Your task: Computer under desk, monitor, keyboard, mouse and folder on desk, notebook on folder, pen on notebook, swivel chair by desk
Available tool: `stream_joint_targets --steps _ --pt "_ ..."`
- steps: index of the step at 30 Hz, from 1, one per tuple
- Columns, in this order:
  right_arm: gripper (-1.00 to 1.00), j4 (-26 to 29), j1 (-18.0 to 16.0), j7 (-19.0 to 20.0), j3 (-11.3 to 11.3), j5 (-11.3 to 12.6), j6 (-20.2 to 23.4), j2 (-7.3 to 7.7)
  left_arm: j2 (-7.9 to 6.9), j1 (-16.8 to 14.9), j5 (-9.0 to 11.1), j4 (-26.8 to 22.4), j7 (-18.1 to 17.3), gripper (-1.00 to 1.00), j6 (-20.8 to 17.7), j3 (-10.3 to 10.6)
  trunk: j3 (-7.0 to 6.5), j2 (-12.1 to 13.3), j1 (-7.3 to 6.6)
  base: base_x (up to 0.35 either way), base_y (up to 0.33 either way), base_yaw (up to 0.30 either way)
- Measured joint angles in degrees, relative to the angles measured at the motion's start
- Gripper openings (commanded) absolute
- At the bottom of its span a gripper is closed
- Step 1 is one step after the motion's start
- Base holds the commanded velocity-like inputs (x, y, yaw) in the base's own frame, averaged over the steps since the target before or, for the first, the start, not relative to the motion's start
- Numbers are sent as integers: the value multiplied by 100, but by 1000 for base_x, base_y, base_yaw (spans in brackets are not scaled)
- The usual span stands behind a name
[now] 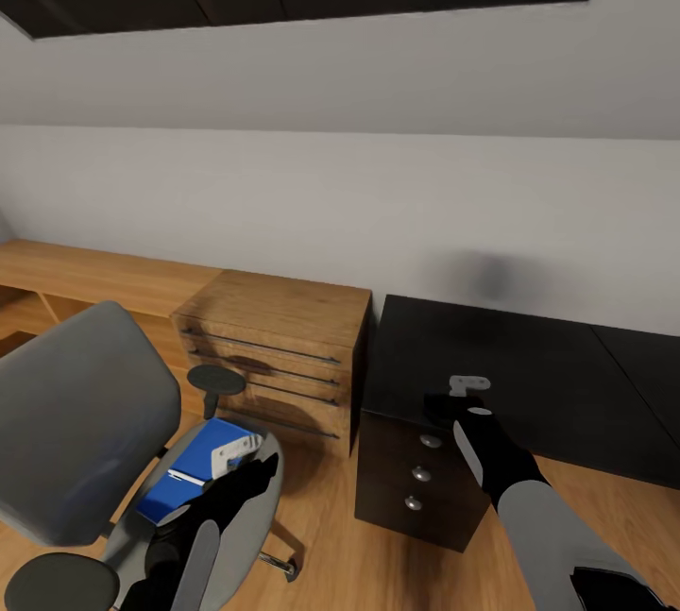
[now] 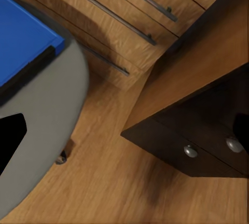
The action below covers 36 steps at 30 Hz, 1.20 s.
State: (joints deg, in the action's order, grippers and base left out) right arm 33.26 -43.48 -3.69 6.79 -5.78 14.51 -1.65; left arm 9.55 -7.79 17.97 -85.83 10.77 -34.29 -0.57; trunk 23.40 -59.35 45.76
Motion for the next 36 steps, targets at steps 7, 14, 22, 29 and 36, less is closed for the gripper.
stream_joint_targets --steps 7,14,22,29,36 --pt "100 3 0 0 -1 4 7 -4 -5 -1 50 -71 0 100 -59 0 126 -281 154 0 0 0" --pt "100 -1 0 0 -4 0 11 -9 -3 0 56 -81 0 100 -67 0 252 -562 308 0 0 0" --pt "100 -17 0 -3 2 -16 5 16 0 -3 57 -83 15 100 -69 0 395 -883 483 0 0 0" --pt "100 -29 0 -8 -3 -21 1 22 0 -2 58 -84 18 100 -69 5 521 -1164 637 0 0 0" --pt "100 -36 0 -9 -5 -26 -2 23 0 -4 58 -84 18 100 -66 8 647 -1445 791 0 0 0"
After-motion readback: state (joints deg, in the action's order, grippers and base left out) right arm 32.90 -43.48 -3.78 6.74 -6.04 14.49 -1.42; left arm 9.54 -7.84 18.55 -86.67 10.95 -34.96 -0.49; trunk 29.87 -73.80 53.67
